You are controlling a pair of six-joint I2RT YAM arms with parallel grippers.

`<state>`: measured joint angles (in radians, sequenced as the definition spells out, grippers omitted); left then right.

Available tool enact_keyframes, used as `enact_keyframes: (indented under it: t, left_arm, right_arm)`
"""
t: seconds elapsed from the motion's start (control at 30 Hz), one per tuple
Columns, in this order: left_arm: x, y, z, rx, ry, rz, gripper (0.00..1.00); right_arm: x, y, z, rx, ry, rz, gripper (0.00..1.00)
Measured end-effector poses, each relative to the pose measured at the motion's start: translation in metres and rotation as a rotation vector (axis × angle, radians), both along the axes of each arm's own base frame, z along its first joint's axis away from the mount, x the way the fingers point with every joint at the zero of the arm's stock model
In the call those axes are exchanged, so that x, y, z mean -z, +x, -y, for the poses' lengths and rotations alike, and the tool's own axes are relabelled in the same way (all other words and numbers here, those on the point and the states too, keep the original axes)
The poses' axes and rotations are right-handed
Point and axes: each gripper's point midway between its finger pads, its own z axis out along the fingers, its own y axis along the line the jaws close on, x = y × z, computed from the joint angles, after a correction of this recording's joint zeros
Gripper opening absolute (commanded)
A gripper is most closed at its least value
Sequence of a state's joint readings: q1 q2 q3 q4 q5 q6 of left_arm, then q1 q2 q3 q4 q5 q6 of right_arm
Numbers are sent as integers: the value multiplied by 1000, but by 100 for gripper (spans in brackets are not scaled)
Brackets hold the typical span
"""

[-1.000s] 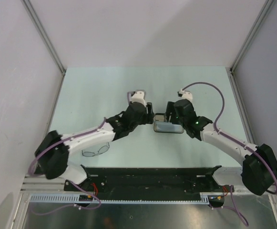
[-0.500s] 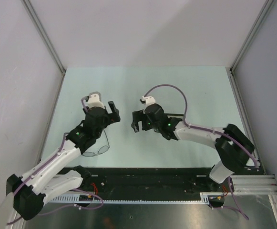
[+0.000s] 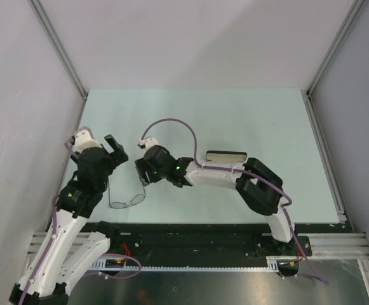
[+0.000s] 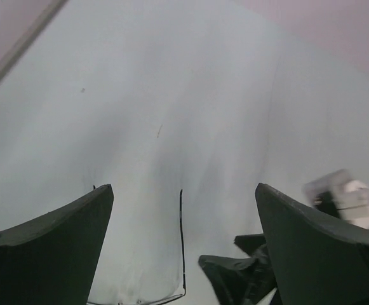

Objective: Organize the sunglasses
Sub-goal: Pick up the right temple of the sunglasses from the center of the board.

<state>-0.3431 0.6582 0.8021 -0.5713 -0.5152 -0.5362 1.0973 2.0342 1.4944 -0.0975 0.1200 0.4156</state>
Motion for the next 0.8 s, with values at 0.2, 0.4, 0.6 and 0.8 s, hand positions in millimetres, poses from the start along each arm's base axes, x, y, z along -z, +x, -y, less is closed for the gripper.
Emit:
enact_keyframes:
  t: [0.2, 0.4, 0.6, 0.8]
  left_arm:
    - [-29, -12, -15, -38, 19, 64, 100]
    - [-39, -18, -24, -63, 41, 85, 100]
    - [-37, -20, -26, -65, 62, 71, 100]
    - [-36, -21, -26, -65, 64, 67, 100]
  right_arm:
    - [17, -14, -28, -16, -90, 2, 59]
    - [47, -23, -28, -19, -217, -29, 50]
    - [67, -23, -21, -16, -309, -56, 44]
    - [68, -24, -17, -19, -348, -69, 29]
